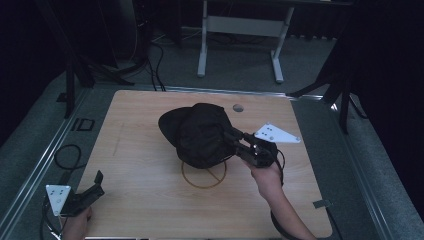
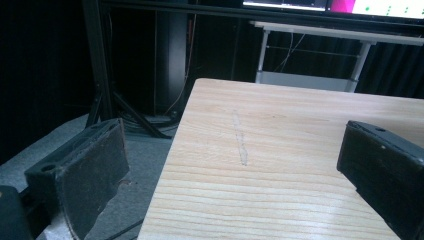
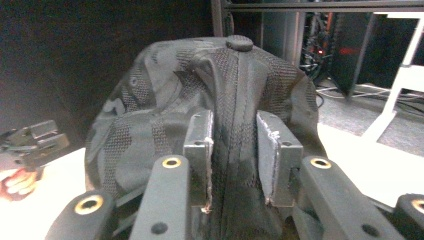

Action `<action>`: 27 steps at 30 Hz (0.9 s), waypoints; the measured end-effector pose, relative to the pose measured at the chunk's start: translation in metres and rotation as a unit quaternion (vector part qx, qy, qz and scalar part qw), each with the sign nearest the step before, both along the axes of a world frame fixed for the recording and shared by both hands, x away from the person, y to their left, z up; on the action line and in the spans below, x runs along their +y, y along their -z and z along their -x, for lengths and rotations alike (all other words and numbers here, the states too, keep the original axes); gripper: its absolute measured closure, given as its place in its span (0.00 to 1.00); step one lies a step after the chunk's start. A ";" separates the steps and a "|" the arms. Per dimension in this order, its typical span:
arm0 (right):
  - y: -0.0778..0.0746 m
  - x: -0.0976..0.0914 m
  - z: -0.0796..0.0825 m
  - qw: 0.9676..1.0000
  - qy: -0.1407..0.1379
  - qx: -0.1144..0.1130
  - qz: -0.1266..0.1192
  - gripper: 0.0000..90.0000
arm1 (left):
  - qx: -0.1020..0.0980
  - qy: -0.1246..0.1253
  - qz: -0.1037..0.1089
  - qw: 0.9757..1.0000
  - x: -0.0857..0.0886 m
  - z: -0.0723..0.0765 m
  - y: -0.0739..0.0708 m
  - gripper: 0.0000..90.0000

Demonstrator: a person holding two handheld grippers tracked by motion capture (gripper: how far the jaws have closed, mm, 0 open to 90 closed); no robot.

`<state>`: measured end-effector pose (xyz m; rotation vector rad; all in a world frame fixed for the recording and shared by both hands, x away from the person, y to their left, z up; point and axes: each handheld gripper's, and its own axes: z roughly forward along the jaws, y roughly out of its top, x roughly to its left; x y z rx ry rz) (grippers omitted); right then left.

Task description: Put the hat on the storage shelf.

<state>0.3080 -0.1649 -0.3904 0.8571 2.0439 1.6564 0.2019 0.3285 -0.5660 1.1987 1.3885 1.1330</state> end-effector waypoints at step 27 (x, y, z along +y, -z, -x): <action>-0.008 0.004 0.002 1.000 -0.010 -0.002 0.018 0.54 | 0.001 -0.001 0.000 1.000 0.000 0.000 0.000 0.01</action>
